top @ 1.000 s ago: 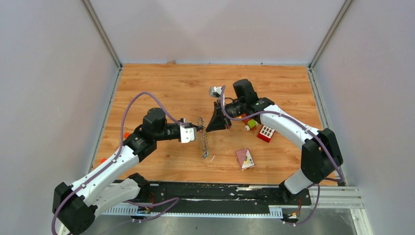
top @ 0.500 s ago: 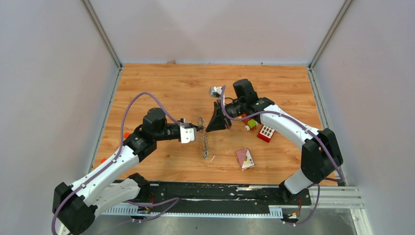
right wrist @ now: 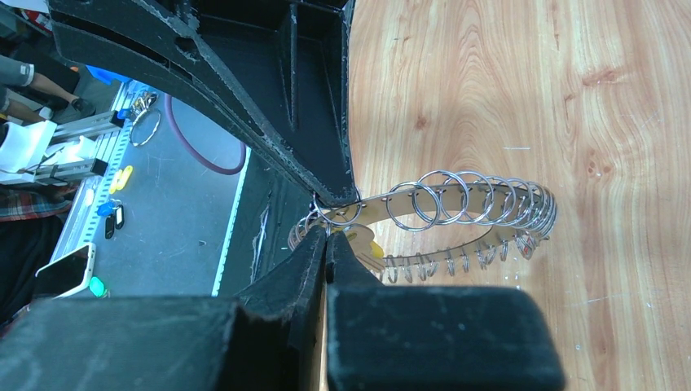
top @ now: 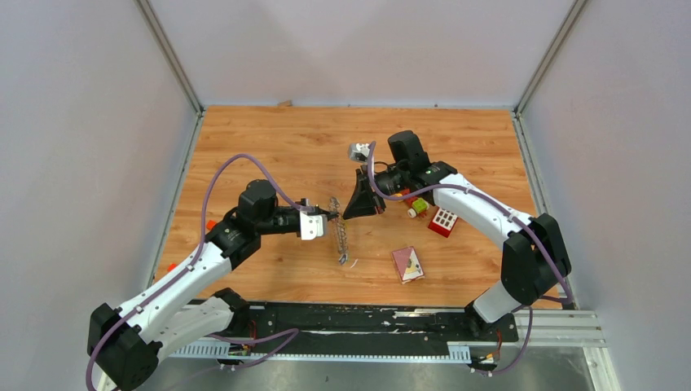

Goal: Put the keys on the keyring

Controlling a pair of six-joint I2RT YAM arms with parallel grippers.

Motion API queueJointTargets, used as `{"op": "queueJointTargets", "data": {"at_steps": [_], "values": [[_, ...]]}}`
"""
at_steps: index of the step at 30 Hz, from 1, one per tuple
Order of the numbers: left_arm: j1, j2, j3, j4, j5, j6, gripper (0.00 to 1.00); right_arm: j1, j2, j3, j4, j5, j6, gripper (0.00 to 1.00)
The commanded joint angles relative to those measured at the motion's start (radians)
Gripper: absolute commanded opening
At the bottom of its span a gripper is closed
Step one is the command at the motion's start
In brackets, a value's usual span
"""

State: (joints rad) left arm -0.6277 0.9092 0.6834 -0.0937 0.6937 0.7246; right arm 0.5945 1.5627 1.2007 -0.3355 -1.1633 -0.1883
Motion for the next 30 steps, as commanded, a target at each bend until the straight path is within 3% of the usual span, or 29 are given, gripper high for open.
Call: {"op": "queueJointTargets", "data": {"at_steps": [1, 30], "values": [[-0.004, -0.012, 0.018, 0.037, 0.047, 0.013, 0.0, 0.001, -0.001, 0.045, 0.023, -0.02, -0.014, 0.0], [-0.003, -0.032, 0.022, -0.021, 0.134, 0.067, 0.0, -0.026, 0.021, 0.039, 0.02, -0.038, -0.013, 0.0]]}}
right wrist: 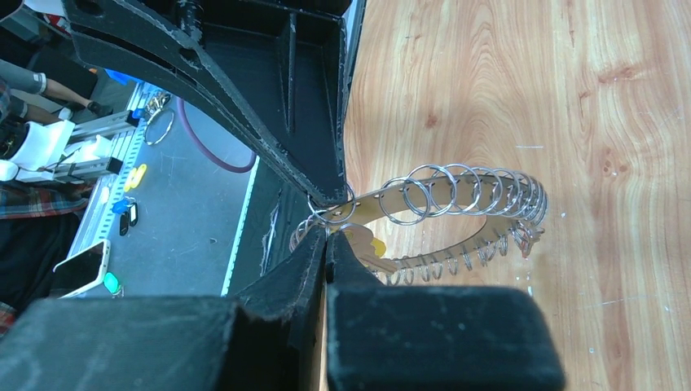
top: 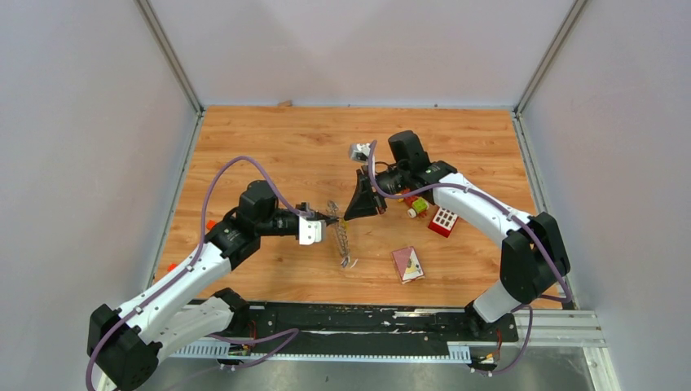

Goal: Put the keys on the keyring

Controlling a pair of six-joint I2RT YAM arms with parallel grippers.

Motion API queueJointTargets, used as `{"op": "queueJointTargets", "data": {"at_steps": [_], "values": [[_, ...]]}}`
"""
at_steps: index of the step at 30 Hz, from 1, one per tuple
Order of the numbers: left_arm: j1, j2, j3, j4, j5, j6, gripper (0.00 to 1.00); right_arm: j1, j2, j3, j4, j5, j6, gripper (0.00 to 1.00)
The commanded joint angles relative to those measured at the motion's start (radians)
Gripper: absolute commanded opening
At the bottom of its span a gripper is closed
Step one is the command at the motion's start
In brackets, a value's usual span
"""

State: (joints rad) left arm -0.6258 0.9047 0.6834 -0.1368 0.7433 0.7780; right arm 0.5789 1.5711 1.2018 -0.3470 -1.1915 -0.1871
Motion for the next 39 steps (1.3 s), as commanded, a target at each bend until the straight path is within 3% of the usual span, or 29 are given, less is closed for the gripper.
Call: {"op": "queueJointTargets", "data": {"at_steps": [1, 15, 23, 39], "values": [[-0.005, -0.028, 0.022, 0.026, 0.083, 0.01, 0.0, -0.011, 0.012, 0.037, 0.032, -0.01, -0.013, 0.0], [-0.005, -0.032, 0.007, 0.128, -0.06, -0.125, 0.0, -0.036, -0.02, 0.025, -0.002, -0.018, -0.055, 0.0], [-0.006, -0.026, 0.009, 0.132, 0.006, -0.199, 0.0, -0.031, -0.11, -0.009, -0.035, 0.042, -0.201, 0.0], [-0.006, -0.018, -0.004, 0.195, -0.051, -0.224, 0.0, 0.016, -0.074, -0.004, 0.009, 0.005, -0.107, 0.0]]}}
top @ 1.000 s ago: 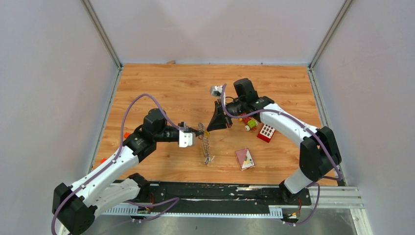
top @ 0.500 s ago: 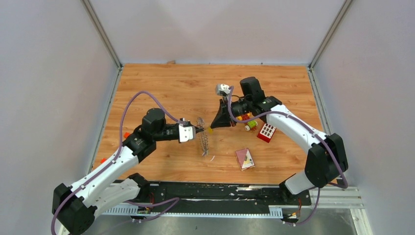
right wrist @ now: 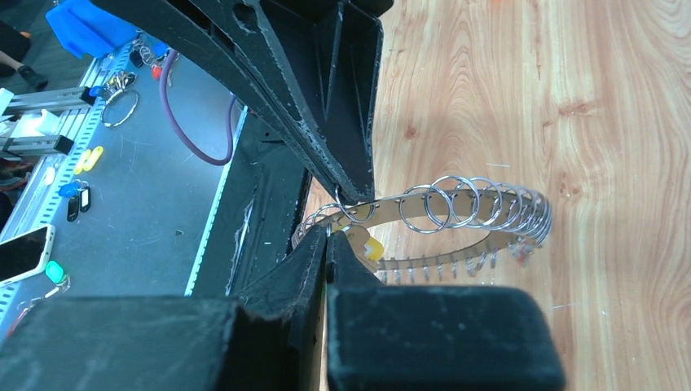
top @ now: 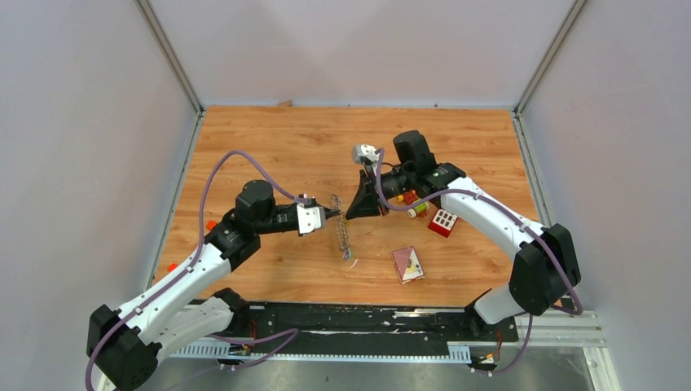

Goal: Put the keys on the keyring

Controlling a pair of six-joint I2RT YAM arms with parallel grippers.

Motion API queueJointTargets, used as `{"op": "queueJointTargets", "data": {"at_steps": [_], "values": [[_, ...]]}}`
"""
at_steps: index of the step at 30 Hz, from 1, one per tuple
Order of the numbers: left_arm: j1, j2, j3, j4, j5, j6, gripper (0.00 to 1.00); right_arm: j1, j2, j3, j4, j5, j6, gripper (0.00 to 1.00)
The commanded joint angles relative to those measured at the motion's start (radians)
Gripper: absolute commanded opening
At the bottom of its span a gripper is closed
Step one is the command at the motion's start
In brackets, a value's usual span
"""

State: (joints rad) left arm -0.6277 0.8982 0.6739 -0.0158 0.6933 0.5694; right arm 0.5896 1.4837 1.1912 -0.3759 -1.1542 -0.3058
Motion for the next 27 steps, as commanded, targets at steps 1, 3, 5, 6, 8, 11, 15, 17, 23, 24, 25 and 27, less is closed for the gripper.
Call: {"op": "queueJointTargets", "data": {"at_steps": [1, 3, 5, 6, 8, 11, 15, 17, 23, 24, 25, 27], "values": [[-0.004, -0.012, 0.004, 0.074, 0.0, -0.017, 0.0, 0.006, 0.013, 0.008, 0.041, -0.031, 0.013, 0.0], [-0.004, -0.013, 0.004, 0.077, 0.003, -0.016, 0.0, 0.006, 0.016, 0.008, 0.045, -0.029, 0.022, 0.0], [-0.003, -0.013, 0.004, 0.075, 0.006, -0.017, 0.0, 0.006, 0.021, 0.008, 0.054, -0.027, 0.033, 0.0], [-0.003, -0.013, 0.004, 0.072, 0.013, -0.013, 0.0, 0.006, 0.023, 0.008, 0.06, -0.026, 0.04, 0.0], [-0.003, -0.015, 0.004, 0.064, 0.023, -0.006, 0.0, 0.008, 0.026, 0.008, 0.066, -0.024, 0.047, 0.0], [-0.004, -0.016, 0.002, 0.057, 0.026, 0.006, 0.0, 0.006, 0.026, 0.011, 0.07, -0.025, 0.054, 0.0], [-0.003, -0.015, 0.0, 0.055, 0.033, 0.01, 0.0, 0.007, 0.027, 0.013, 0.074, -0.025, 0.062, 0.0], [-0.004, -0.014, 0.001, 0.054, 0.036, 0.009, 0.0, 0.006, 0.03, 0.014, 0.075, -0.022, 0.065, 0.0], [-0.003, -0.018, 0.002, 0.048, 0.052, 0.014, 0.0, 0.005, 0.038, 0.013, 0.072, -0.013, 0.062, 0.0], [-0.004, -0.018, 0.003, 0.047, 0.056, 0.014, 0.0, 0.005, 0.039, 0.013, 0.071, -0.012, 0.062, 0.0], [-0.004, -0.019, 0.004, 0.045, 0.06, 0.017, 0.0, 0.004, 0.042, 0.013, 0.071, -0.012, 0.062, 0.0], [-0.003, -0.019, 0.004, 0.045, 0.066, 0.017, 0.0, 0.003, 0.046, 0.013, 0.07, -0.012, 0.062, 0.0]]}}
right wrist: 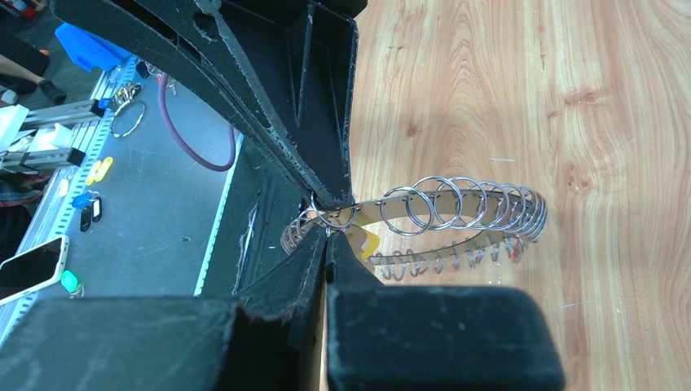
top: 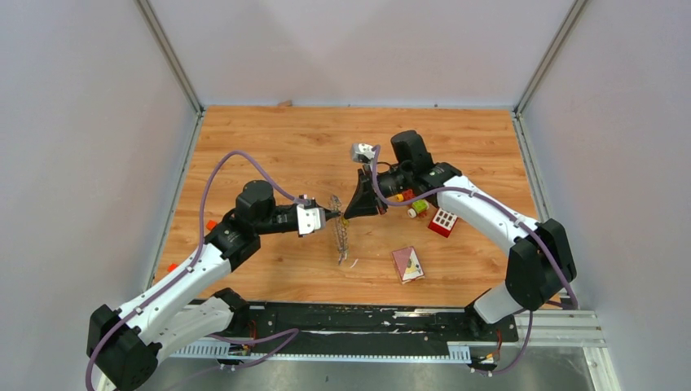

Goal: Put the keys on the keyring

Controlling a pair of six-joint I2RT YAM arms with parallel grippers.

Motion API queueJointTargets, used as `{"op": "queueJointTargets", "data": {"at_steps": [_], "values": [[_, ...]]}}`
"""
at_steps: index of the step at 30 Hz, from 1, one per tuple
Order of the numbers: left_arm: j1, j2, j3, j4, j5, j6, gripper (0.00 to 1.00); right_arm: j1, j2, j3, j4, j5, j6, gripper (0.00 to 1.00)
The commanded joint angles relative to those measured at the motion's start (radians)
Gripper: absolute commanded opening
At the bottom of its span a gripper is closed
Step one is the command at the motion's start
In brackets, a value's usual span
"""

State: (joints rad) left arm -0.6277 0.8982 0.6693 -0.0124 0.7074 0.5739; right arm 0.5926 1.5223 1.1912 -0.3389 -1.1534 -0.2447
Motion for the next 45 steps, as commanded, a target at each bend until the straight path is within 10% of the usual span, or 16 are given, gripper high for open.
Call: {"op": "queueJointTargets", "data": {"at_steps": [1, 45], "values": [[-0.004, -0.021, 0.008, 0.042, 0.054, 0.015, 0.0, 0.0, 0.009, 0.014, 0.032, -0.013, 0.001, 0.0], [-0.004, -0.029, 0.023, -0.061, 0.189, 0.11, 0.0, -0.036, 0.037, 0.005, 0.037, -0.023, 0.015, 0.0]]}}
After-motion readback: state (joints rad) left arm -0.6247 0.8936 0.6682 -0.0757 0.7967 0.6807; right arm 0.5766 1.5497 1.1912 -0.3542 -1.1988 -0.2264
